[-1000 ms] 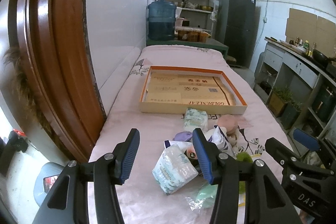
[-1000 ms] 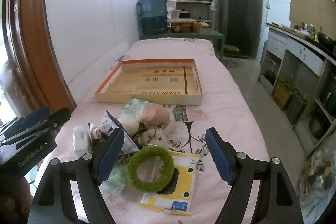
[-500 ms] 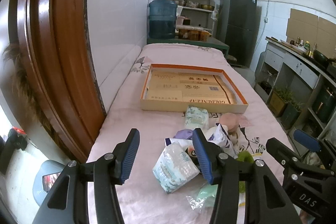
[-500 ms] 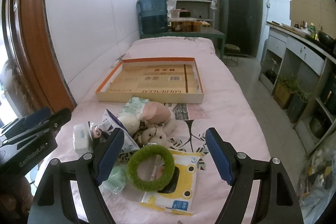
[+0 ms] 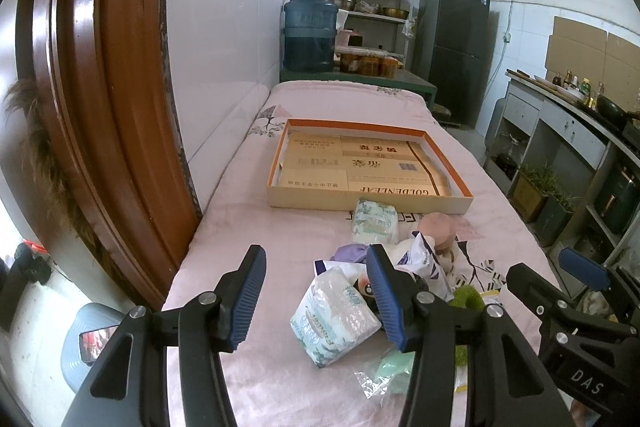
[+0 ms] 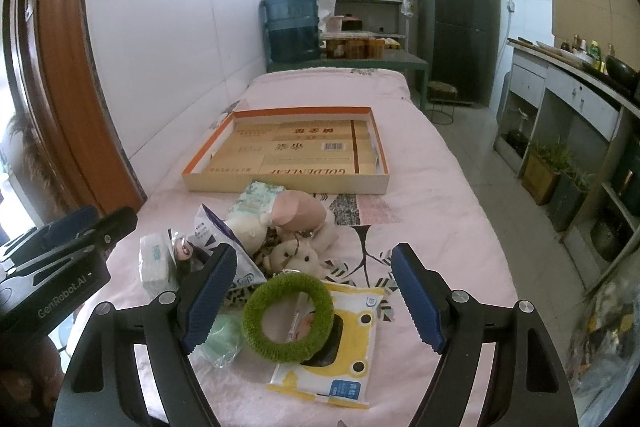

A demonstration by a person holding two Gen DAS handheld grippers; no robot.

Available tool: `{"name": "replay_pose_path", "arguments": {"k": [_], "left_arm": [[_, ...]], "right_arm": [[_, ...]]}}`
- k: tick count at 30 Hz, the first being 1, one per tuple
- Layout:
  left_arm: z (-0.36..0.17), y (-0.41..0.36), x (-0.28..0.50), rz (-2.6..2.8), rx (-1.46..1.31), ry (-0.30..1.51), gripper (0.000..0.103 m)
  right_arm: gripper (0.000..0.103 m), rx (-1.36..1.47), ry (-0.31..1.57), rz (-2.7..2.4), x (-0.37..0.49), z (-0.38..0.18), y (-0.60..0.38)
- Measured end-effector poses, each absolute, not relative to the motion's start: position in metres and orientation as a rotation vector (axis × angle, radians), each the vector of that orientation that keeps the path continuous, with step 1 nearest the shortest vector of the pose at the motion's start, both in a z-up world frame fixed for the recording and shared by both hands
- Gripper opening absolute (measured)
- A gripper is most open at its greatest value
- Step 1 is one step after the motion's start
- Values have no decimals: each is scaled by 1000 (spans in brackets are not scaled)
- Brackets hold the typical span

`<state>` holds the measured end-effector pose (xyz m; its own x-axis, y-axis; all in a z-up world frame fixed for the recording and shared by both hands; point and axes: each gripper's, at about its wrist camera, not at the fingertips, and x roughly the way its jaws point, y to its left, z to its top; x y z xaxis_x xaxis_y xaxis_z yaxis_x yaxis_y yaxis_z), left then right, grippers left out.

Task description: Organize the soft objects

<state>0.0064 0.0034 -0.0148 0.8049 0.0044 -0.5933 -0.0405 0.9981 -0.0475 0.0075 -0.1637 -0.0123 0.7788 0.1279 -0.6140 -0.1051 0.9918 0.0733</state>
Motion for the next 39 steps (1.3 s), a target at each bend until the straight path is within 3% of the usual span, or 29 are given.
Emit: {"name": "replay_pose_path", "arguments": {"k": [39], "left_arm": [[-41,19,-16,-109,-109,627,53]], "right_arm": [[81,71,727,129,2,-44,-173]]}}
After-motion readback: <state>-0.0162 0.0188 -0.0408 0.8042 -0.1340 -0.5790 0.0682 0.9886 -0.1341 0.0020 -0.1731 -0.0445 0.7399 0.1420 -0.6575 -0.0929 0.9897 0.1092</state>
